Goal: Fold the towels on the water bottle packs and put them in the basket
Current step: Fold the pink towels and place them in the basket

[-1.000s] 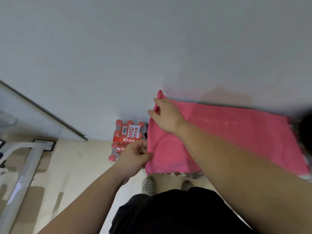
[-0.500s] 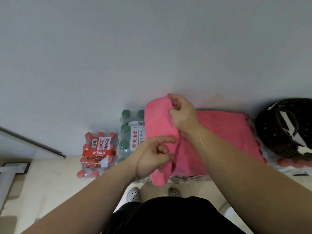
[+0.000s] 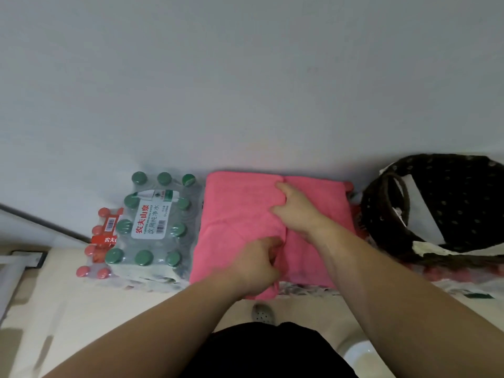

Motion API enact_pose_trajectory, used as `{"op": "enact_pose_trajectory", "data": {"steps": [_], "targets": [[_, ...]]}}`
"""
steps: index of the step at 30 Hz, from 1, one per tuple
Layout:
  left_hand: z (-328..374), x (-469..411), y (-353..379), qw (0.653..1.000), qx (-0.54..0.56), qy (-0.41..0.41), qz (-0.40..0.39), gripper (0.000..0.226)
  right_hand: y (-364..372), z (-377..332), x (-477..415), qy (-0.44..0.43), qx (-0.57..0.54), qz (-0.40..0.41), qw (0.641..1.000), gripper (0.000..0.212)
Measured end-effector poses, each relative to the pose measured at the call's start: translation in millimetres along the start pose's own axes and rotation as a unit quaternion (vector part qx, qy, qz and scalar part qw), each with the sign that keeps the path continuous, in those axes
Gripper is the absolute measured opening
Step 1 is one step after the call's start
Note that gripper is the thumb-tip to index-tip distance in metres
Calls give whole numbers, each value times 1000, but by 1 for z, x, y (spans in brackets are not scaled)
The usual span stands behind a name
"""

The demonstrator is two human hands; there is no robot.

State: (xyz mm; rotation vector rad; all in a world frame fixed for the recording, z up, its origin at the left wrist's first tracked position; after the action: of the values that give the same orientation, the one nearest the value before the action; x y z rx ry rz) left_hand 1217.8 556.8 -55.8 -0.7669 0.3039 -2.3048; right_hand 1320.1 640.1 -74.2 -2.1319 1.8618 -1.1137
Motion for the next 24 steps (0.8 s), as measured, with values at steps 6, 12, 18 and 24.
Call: {"op": "enact_pose_trajectory", "data": {"steps": [6, 12, 18, 24], "targets": [[1, 12, -10, 999, -1, -44, 29, 66, -6, -14, 4, -60, -2, 4, 998, 74], [51, 5, -8, 996, 51, 25, 63, 66, -67, -32, 27, -119, 2, 80, 990, 72], [65, -27, 41, 999, -34, 15, -8, 63, -88, 14, 31, -11, 195, 71, 978, 74], [20, -2, -5, 992, -48, -25, 118, 33, -53, -3, 40, -15, 353, 68, 933, 73]]}}
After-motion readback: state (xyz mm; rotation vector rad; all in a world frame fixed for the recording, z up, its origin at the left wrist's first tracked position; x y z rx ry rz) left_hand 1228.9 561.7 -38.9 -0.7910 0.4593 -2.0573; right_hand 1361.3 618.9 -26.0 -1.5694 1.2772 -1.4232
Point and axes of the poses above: each hand's wrist, its own x-axis away from the middle knuckle, its own y-axis out of the palm, z = x × y, the point moved 10 cm from there along -x, towards the middle knuckle, and after that the axes turned 6 degrees about -z, right-handed, at the moved point
